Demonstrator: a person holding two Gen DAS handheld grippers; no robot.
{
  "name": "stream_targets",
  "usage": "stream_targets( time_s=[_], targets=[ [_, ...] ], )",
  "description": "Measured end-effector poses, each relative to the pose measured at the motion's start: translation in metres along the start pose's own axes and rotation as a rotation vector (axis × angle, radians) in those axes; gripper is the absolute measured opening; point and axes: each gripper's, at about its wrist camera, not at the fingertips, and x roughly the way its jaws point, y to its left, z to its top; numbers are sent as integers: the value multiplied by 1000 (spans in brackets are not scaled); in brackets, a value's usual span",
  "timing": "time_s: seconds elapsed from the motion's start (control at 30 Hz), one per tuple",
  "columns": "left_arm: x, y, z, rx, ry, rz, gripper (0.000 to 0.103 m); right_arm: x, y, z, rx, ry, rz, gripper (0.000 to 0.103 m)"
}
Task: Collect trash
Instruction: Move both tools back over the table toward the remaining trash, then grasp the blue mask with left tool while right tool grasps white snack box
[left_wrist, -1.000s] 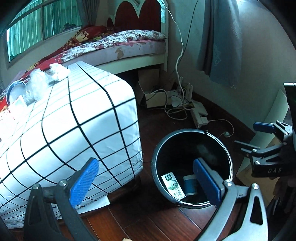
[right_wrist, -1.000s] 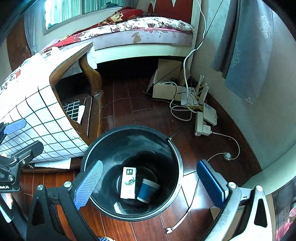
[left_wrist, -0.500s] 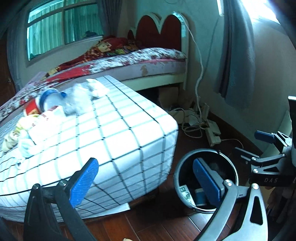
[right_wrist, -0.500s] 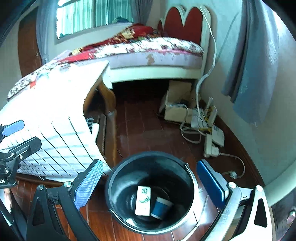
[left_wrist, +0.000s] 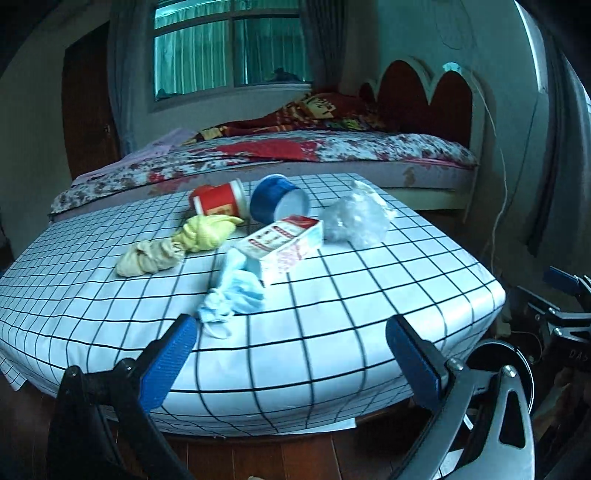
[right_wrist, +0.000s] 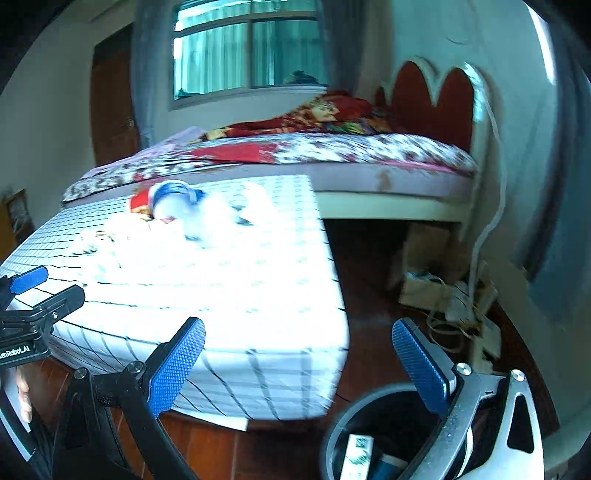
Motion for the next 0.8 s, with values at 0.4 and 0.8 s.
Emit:
stream_targets(
  time_s=[0.4, 0.8],
  targets=[
    [59, 61, 6, -108, 102, -53, 75, 63, 58, 36, -21, 73, 108, 102],
    [88, 61, 6, -92, 162, -181, 22, 98, 82, 44, -42, 124, 140, 92]
  ],
)
